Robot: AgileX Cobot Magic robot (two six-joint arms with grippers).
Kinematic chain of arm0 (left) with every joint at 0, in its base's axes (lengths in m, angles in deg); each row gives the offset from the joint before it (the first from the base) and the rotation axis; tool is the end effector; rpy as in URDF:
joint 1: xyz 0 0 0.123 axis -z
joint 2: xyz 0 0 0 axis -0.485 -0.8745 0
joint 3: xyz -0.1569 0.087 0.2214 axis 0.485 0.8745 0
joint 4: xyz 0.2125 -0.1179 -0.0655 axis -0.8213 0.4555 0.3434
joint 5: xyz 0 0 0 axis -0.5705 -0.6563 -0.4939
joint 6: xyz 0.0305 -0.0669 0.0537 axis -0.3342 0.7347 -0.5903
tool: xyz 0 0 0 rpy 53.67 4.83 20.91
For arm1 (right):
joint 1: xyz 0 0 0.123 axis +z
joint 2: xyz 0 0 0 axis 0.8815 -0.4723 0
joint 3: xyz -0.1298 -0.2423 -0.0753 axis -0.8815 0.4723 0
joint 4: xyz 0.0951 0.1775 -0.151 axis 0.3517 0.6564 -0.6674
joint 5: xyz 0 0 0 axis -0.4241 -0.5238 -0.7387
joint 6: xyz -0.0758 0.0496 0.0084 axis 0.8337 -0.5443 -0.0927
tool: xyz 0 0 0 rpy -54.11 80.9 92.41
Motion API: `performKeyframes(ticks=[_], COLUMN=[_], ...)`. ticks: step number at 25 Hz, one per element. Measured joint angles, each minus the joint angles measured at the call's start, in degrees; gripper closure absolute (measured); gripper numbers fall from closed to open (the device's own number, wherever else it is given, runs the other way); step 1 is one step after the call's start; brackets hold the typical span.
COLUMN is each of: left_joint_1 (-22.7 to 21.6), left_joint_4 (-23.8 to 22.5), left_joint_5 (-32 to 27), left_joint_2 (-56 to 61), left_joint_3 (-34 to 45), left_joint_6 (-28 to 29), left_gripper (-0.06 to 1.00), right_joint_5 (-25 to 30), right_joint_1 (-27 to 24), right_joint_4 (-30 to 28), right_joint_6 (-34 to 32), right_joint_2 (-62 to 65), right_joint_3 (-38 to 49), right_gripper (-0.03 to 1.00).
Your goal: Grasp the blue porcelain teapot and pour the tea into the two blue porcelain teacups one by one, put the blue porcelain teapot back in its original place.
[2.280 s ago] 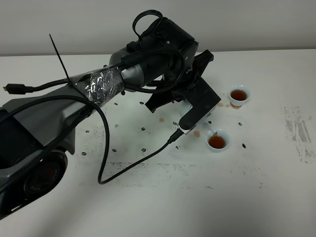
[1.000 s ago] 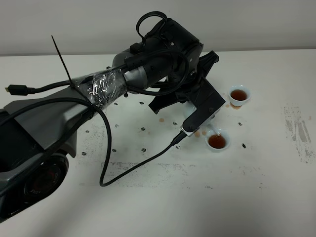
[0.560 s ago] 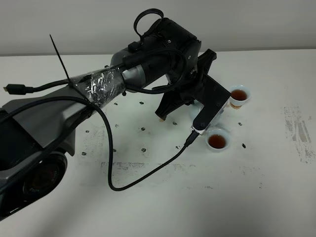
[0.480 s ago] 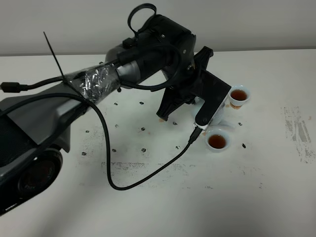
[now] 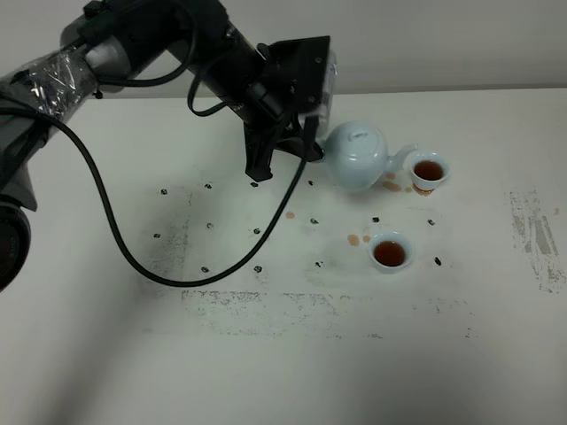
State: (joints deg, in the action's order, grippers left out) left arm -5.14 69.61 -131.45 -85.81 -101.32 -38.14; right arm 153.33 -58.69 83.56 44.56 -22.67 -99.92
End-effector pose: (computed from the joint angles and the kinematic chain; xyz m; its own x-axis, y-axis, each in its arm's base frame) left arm 0.4291 -0.2456 0.2518 0.1805 0.7520 -0.6340 0.9784 -0.0713 0.1939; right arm -0.0108 0.0005 0.2797 -0.4646 -0.0898 -0.8809 -0.0960 0.9941 -0.0507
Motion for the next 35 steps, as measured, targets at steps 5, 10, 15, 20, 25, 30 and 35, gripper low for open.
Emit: performKeyframes(ticks=[5,10,15,20,25,30,35], left_joint_1=[-2.3,-2.4,-2.4,-3.0,-4.3,-4.9,-6.5], left_joint_4=[8.4,12.6,13.2,11.9,11.8,11.9,8.3], left_joint_5=[-1.1,0.0,0.5,0.3,-0.5,-2.8,-3.0], left_joint_2=[-4.2,-9.0,-12.1,-14.1,-13.9,-11.1,-7.8], left_joint_3=[-0.1,-0.1,-0.1,-0.1,-0.1,-0.1,-0.1], left_joint_6=[0.1,0.1,2.1,4.6,5.5,6.3,12.5], left_gripper=[0.94,0.94,0.94,0.94,0.94,0.94,0.94], right_joint_5=[0.0,0.0,0.0,0.0,0.0,0.0,0.0], right_joint_1=[0.0,0.0,0.0,0.0,0.0,0.0,0.0], right_joint_4=[0.0,0.0,0.0,0.0,0.0,0.0,0.0], right_joint_6=[0.0,0.0,0.0,0.0,0.0,0.0,0.0], right_joint_2=[0.0,0.0,0.0,0.0,0.0,0.0,0.0], right_joint_3=[0.0,0.0,0.0,0.0,0.0,0.0,0.0], right_gripper=[0.39,0.39,0.39,0.39,0.39,0.39,0.39])
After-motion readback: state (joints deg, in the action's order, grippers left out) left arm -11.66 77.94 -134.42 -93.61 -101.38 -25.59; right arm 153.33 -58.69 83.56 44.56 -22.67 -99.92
